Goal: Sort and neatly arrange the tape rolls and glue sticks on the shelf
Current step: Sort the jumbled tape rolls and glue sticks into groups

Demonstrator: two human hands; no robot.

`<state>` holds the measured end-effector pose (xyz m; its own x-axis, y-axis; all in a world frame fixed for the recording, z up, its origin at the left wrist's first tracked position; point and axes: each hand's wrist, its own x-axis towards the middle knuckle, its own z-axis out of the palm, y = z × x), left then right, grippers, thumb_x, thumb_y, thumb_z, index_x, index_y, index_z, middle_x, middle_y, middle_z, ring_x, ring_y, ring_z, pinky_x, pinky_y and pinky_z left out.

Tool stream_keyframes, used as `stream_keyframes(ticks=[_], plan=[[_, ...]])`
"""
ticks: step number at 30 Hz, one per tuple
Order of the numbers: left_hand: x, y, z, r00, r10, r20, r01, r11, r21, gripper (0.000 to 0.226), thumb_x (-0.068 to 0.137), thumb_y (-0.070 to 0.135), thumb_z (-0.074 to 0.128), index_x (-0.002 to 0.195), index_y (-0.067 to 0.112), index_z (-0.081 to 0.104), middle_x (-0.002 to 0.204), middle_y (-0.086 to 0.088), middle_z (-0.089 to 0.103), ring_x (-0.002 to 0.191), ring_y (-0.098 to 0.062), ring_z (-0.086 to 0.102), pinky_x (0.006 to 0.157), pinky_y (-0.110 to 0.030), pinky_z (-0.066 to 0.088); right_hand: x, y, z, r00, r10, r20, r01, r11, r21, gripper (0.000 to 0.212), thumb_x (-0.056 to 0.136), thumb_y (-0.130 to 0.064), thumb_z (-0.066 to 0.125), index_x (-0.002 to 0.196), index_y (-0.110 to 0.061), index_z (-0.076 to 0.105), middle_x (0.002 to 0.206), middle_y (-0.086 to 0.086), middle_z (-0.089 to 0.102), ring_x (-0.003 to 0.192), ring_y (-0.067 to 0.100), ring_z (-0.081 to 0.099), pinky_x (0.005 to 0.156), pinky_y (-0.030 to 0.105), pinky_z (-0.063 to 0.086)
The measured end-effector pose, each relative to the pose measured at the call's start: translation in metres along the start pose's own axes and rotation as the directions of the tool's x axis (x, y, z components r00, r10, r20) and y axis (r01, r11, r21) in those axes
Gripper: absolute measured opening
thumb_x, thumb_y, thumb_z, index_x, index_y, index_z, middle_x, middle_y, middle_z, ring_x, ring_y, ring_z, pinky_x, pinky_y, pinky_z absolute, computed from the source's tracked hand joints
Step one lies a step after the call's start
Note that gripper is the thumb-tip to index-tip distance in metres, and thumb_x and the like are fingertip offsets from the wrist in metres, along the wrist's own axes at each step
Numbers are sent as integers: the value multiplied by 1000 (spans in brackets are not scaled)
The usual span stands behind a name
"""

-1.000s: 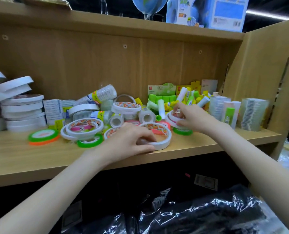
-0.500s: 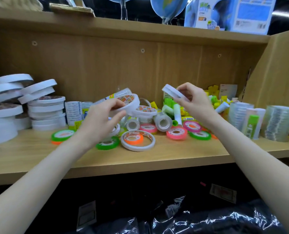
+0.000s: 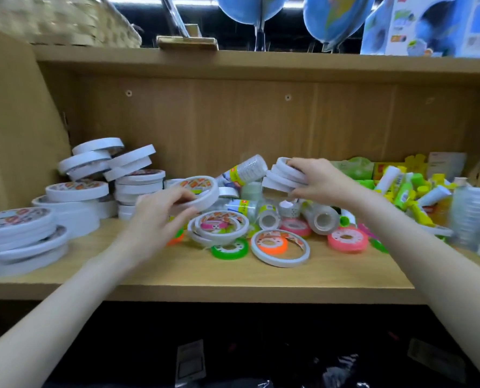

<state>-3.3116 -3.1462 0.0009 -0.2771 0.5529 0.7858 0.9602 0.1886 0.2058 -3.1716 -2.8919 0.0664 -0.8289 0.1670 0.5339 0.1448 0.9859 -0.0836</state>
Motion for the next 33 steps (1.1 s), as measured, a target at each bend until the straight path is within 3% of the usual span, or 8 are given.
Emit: stream_keyframes(ticks=[6,9,13,16,22,25,28,33], plan=[[-24,-1,-15,999,15,-50,-7,990,144,39,84,42,43,95,12,64,89,11,59,83,-4,51,77,-49,47,-7,-42,-25,984,-178,29,168,962,216,28,73,-21,76,93,-19,57,79,-9,58,72,11,53,62,20,39],[-40,-5,-40,997,-7,-80,25,972,234,38,85,41,41,95,12,63,89,10,58,84,-5,49,75,-41,40,8,-75,-11,963,-267,-23,264,929,261,29,73,-21,76,94,-20,58,80,-8,57,73,10,49,63,14,34],[-54,-19,-86,992,-14,-126,54,945,321,36,85,39,42,97,12,63,91,11,55,84,-7,50,75,-47,43,31,-114,10,929,-356,-98,370,884,286,32,75,-16,74,103,-11,60,88,-5,56,80,11,48,65,9,32],[-58,-32,-119,982,-69,-174,127,927,353,25,85,38,44,100,23,58,91,9,57,86,-16,55,79,-47,45,43,-141,24,910,-397,-119,414,852,321,35,75,-15,74,105,-8,60,90,-4,58,80,12,49,64,14,33],[-77,-67,-152,939,-282,-196,343,749,567,21,79,-1,65,99,5,70,100,-16,62,95,-39,54,82,-50,45,72,-198,52,871,-446,-205,491,781,386,41,75,-8,71,114,-6,58,109,8,65,92,21,56,78,25,36],[-97,-62,-142,935,-230,-268,343,775,530,31,83,4,63,113,2,62,112,-16,59,105,-36,52,92,-43,41,95,-231,63,862,-468,-194,506,789,349,43,78,-5,68,118,-3,56,115,11,63,105,25,55,80,22,33],[-105,-65,-129,930,-286,-232,367,767,527,52,86,37,47,126,3,52,128,-16,51,119,-35,44,101,-41,33,122,-264,74,873,-478,-98,483,819,310,38,79,-9,67,115,-2,55,104,10,59,101,26,53,86,32,39],[-101,-72,-120,847,-414,-333,521,768,371,68,88,35,57,142,7,29,149,-15,25,139,-29,18,112,-42,20,136,-289,82,832,-549,78,553,833,-37,56,76,-48,69,120,-17,54,120,5,48,118,27,35,91,36,29]])
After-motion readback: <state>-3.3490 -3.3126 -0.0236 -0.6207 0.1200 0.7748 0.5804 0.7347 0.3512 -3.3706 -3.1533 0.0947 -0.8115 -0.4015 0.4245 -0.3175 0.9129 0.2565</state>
